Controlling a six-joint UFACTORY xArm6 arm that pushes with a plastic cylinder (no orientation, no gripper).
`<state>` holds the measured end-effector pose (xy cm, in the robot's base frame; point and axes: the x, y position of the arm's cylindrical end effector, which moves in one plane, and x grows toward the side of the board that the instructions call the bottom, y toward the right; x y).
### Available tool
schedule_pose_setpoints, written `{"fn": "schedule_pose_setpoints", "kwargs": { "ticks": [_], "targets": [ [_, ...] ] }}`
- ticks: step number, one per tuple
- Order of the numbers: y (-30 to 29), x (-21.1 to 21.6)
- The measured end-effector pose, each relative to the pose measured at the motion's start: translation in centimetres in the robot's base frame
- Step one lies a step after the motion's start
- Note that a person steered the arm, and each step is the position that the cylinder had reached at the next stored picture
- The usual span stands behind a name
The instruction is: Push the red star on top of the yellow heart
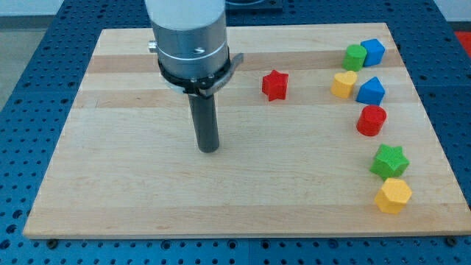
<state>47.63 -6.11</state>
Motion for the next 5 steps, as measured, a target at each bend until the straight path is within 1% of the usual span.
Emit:
{"fn": "schedule_pose_setpoints", "kwargs": {
  "ticks": [1,2,3,4,5],
  "targets": [
    [0.0,-3.0],
    [3.4,-4.8],
    [6.7,-6.2],
    [8.0,-6.7],
    [9.5,-8.5]
  ]
}}
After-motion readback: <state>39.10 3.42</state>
